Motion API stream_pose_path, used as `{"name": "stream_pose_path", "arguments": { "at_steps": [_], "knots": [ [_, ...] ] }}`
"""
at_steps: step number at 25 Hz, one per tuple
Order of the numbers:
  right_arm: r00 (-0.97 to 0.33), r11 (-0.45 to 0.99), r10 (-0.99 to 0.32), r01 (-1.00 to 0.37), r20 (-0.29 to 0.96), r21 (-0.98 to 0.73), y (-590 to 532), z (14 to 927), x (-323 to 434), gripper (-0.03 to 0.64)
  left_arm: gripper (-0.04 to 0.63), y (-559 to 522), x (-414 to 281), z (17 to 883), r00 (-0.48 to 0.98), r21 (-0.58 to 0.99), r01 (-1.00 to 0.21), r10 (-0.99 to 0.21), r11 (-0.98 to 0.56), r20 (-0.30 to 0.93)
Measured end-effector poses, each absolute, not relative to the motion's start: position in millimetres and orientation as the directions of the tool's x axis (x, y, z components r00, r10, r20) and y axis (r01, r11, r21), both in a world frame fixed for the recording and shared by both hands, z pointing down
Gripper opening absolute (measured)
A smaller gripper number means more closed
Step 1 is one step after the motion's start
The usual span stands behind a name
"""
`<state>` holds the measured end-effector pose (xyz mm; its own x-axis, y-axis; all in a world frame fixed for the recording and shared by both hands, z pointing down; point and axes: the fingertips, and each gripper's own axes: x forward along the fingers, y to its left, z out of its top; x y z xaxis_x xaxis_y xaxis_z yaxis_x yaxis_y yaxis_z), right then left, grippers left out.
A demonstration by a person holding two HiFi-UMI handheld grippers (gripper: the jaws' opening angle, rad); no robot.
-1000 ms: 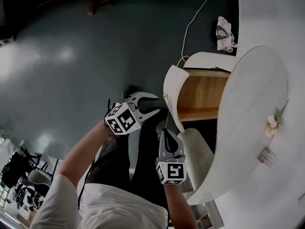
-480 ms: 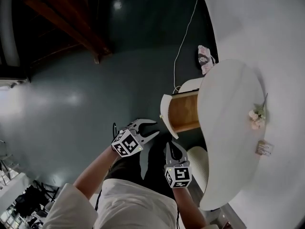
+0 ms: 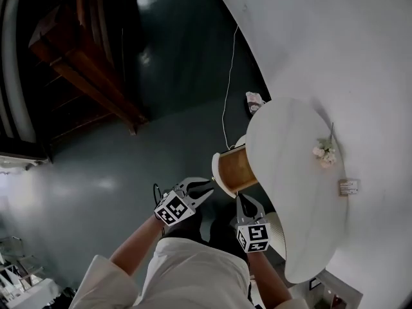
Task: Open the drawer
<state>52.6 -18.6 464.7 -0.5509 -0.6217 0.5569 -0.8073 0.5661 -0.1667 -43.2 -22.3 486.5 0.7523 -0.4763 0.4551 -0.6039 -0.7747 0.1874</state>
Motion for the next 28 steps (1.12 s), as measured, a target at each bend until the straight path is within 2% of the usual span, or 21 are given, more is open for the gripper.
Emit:
{"name": "stream_pose_path", "arguments": {
  "at_steps": [2, 15, 28],
  "knots": [
    [-0.528, 0.535, -0.650, -0.829, 0.546, -0.164, -21.5, 447.6, 63.6, 0.011, 0.064, -26.0, -46.3, 471.2, 0.744, 0.210, -0.626, -0.495, -0.751, 0.448],
    [-0.411, 0.396, -0.797, -0.909, 0.443, -0.130, -26.4, 346.2, 134.2, 0.011, 0.017, -41.1, -37.9, 395.9, 0.721, 0.251, -0.667, -0.521, -0.702, 0.458],
    [-0.447, 0.431, -0.820, -0.893, 0.357, -0.127, -18.0, 277.4, 192.8, 0.011, 0.006, -34.1, -0.4, 307.6, 0.730, 0.266, -0.679, -0.595, -0.684, 0.335]
  ]
}}
